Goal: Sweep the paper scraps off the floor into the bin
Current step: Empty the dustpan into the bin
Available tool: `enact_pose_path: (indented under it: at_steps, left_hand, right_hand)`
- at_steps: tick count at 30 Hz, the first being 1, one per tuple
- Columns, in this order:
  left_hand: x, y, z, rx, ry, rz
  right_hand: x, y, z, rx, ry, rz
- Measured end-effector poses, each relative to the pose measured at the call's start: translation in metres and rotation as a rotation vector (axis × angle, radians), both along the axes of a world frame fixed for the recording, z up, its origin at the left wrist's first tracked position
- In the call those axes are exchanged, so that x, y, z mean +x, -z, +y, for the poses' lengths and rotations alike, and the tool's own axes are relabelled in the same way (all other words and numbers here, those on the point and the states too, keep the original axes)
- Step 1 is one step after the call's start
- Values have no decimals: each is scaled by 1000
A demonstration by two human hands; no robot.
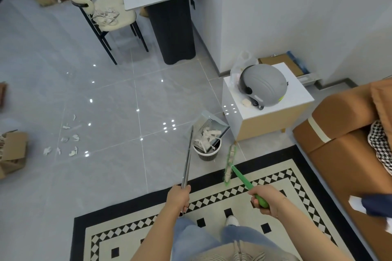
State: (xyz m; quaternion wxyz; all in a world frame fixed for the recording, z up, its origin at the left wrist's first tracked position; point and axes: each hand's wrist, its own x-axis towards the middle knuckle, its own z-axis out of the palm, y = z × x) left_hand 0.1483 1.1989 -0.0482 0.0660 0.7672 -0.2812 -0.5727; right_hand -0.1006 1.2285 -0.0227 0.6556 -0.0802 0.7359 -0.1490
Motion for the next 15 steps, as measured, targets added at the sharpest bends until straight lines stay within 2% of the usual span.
enact_pose_path:
  at_steps: [15]
  left_hand:
    - [-4, -9, 8, -87, -30, 0]
  right_hand:
    - [3, -2, -5, -23, -42, -1]
